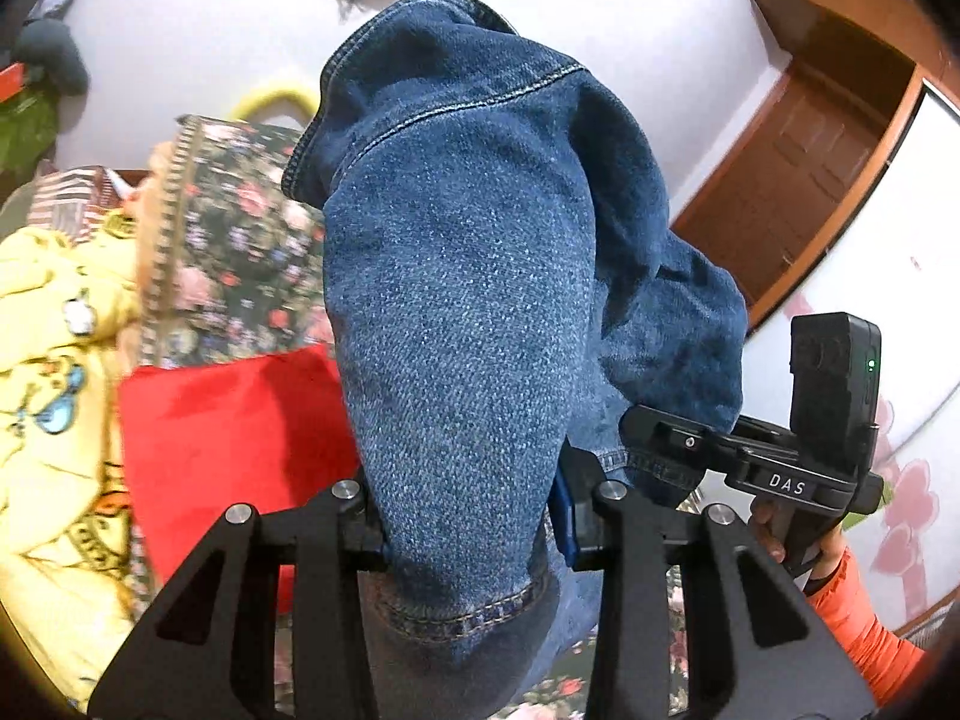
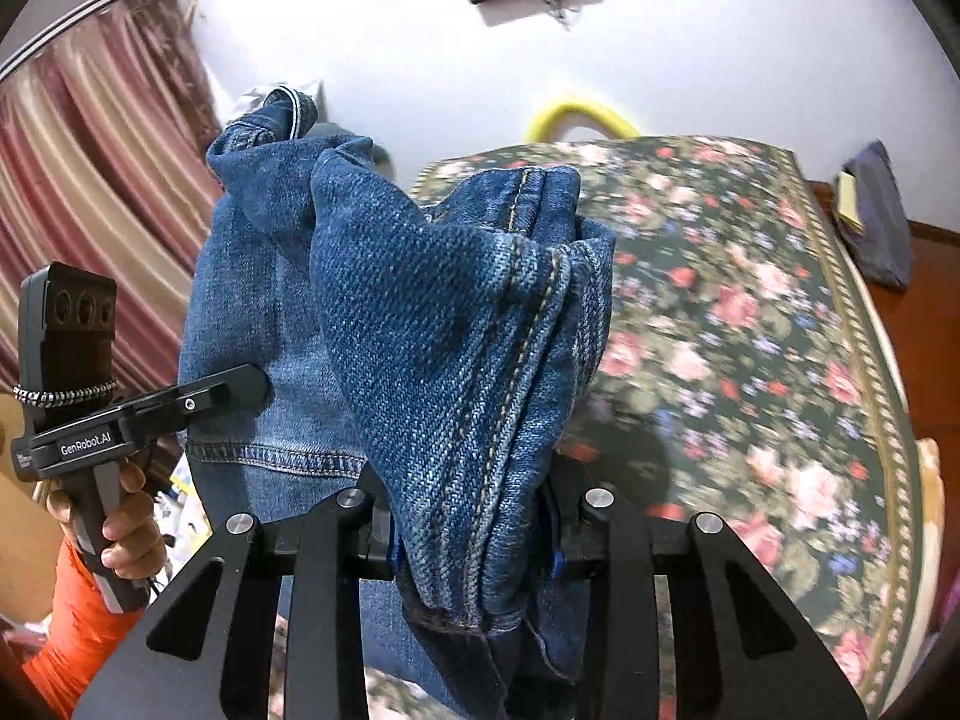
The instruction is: Fold large clothes
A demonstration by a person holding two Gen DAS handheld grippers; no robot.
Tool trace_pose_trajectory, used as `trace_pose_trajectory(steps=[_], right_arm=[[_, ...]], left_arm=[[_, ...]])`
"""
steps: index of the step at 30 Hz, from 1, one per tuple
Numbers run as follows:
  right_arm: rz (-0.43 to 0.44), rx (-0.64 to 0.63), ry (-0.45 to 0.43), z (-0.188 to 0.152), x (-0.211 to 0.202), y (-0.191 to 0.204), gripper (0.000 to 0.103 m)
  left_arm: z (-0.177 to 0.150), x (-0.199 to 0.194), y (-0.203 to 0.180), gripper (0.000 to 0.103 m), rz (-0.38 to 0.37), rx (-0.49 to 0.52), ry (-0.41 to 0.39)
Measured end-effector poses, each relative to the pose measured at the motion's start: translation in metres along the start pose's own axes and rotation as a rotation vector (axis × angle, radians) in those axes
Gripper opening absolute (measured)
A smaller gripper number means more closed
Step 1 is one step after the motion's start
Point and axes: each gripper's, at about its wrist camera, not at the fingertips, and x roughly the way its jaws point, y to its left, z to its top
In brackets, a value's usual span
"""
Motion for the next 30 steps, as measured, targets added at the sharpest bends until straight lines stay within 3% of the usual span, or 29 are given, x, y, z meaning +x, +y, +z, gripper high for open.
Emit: trace_pose_trajectory(steps=[10, 18, 23, 30], right_arm=[[0.051, -0.014, 0.075, 0.001, 0.082, 0.043, 0.03], [0.006, 0.04, 0.203, 0.003, 0.165, 0.03, 0.03], [-0.021, 0.052, 0.245, 0.007, 0.201, 0.022, 0.03], [-0.021, 0.034, 0.281, 0.008, 0.223, 0.001, 0.043]], left_arm=[[-0.003, -0.023, 0.089, 0.037, 0.078, -0.113, 0.006], [-0.009, 0.042, 0.179, 0.037, 0.097, -0.284, 0.124], [-0.014, 0.088, 0.221, 0.041, 0.145, -0.337, 0.176], [-0.027, 0.105, 0.249, 0.051, 0.121, -0.364, 0.162]])
